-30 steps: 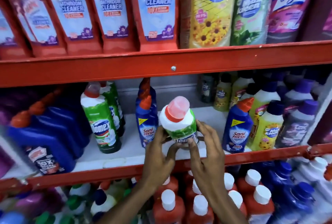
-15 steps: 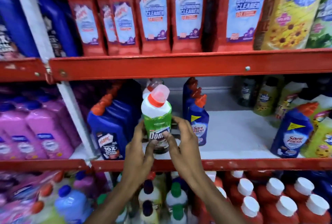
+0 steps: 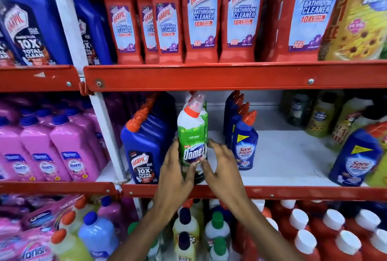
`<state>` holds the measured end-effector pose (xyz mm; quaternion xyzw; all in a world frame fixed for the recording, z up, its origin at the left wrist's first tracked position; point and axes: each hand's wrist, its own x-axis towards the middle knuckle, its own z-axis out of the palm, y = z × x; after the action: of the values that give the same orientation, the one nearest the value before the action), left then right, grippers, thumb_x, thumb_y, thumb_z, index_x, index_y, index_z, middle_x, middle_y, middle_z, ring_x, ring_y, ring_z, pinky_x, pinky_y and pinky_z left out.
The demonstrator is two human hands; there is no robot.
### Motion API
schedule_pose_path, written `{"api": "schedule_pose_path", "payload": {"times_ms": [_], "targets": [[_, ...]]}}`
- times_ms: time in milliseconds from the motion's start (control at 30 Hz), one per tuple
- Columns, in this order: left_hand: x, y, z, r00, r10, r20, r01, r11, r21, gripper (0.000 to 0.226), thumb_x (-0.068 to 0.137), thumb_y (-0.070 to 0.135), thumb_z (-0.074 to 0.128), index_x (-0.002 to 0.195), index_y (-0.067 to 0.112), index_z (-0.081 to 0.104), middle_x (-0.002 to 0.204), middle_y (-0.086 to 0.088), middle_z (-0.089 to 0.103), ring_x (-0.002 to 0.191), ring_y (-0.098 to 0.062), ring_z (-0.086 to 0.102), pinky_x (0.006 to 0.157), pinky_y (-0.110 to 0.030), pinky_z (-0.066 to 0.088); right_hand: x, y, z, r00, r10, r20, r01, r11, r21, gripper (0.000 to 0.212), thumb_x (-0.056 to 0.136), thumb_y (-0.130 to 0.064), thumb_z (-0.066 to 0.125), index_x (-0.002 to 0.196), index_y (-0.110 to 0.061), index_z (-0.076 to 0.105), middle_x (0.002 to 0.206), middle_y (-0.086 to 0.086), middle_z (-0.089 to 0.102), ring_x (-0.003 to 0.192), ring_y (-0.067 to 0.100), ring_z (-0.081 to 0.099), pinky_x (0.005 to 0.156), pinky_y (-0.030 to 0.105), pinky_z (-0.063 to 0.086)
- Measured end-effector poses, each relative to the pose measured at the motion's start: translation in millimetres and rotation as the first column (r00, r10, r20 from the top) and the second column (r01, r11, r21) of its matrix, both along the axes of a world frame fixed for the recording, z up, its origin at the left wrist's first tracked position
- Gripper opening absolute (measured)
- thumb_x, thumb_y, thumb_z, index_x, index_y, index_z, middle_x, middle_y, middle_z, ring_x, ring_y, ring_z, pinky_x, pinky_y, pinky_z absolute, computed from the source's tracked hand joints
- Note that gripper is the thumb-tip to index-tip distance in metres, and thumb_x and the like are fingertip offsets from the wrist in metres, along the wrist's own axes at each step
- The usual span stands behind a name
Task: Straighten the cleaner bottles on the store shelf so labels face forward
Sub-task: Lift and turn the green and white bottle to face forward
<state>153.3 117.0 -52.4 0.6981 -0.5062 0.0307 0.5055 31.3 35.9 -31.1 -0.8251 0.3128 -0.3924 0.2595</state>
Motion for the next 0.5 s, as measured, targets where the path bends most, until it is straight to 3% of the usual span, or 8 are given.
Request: {"api": "schedule_pose_path", "payload": {"times_ms": [67, 100, 167, 267, 367, 500], "targets": [[-13.0, 3.9, 2.5, 0.992, 0.083, 0.096, -0.074, 0.993, -0.088, 0.075, 0.098, 0.037, 0.061, 0.159, 0.020, 0.020, 0.170, -0.002, 0.021, 0.155, 0.001, 0.017, 0.124, -0.018, 0.023, -17.6, 0.5, 0.9, 0.997, -0.072, -0.039, 0.070, 0.996, -0.047, 0.055, 0.095, -0.028, 0.056, 0.147, -0.019, 0.043, 0.142, 0.001, 0.053, 0.131, 0.020, 0.043, 0.105, 0.025, 0.036], [-21.2, 5.0, 4.8, 0.976, 0.123, 0.178, -0.096, 0.983, -0.156, 0.073, 0.097, 0.036, 0.060, 0.158, 0.017, 0.024, 0.171, -0.006, 0.019, 0.157, -0.004, 0.014, 0.125, -0.019, 0.020, -28.8, -0.5, 2.0, 0.993, -0.112, -0.041, 0.108, 0.991, -0.083, 0.057, 0.095, -0.027, 0.055, 0.149, -0.019, 0.041, 0.145, 0.001, 0.051, 0.135, 0.020, 0.040, 0.109, 0.026, 0.036], [-39.1, 3.0, 9.9, 0.907, 0.198, 0.372, -0.104, 0.961, -0.257, 0.068, 0.096, 0.037, 0.058, 0.155, 0.012, 0.032, 0.168, -0.015, 0.023, 0.157, -0.025, 0.022, 0.127, -0.041, 0.023, -51.7, -5.4, 5.7, 0.976, -0.214, -0.031, 0.202, 0.954, -0.221, 0.060, 0.093, -0.024, 0.054, 0.151, -0.017, 0.039, 0.152, 0.005, 0.046, 0.142, 0.025, 0.035, 0.117, 0.039, 0.038], [-62.7, -14.8, 16.4, 0.774, 0.238, 0.587, -0.110, 0.963, -0.245, 0.069, 0.093, 0.043, 0.059, 0.152, 0.013, 0.038, 0.165, -0.017, 0.029, 0.154, -0.042, 0.025, 0.121, -0.064, 0.026, -83.8, -19.5, 10.4, 0.910, -0.407, -0.078, 0.338, 0.839, -0.427, 0.065, 0.093, -0.022, 0.050, 0.154, -0.012, 0.032, 0.164, 0.013, 0.031, 0.154, 0.040, 0.018, 0.122, 0.056, 0.027], [-88.9, -41.5, 19.2, 0.693, 0.187, 0.696, -0.108, 0.982, -0.156, 0.074, 0.090, 0.046, 0.061, 0.154, 0.017, 0.038, 0.166, -0.017, 0.025, 0.154, -0.047, 0.022, 0.118, -0.071, 0.025, -119.9, -40.1, 11.8, 0.821, -0.546, -0.166, 0.413, 0.769, -0.488, 0.076, 0.090, -0.025, 0.051, 0.159, -0.015, 0.019, 0.169, 0.014, 0.009, 0.155, 0.044, -0.001, 0.122, 0.065, 0.013], [-118.5, -76.3, 15.7, 0.675, 0.077, 0.734, -0.039, 0.997, -0.069, 0.077, 0.090, 0.049, 0.060, 0.156, 0.018, 0.034, 0.167, -0.017, 0.021, 0.155, -0.048, 0.016, 0.118, -0.074, 0.020, -168.2, -64.3, 5.4, 0.721, -0.654, -0.229, 0.490, 0.714, -0.499, 0.081, 0.088, -0.028, 0.056, 0.159, -0.018, 0.018, 0.170, 0.014, 0.003, 0.155, 0.045, -0.006, 0.120, 0.069, 0.009]]}}
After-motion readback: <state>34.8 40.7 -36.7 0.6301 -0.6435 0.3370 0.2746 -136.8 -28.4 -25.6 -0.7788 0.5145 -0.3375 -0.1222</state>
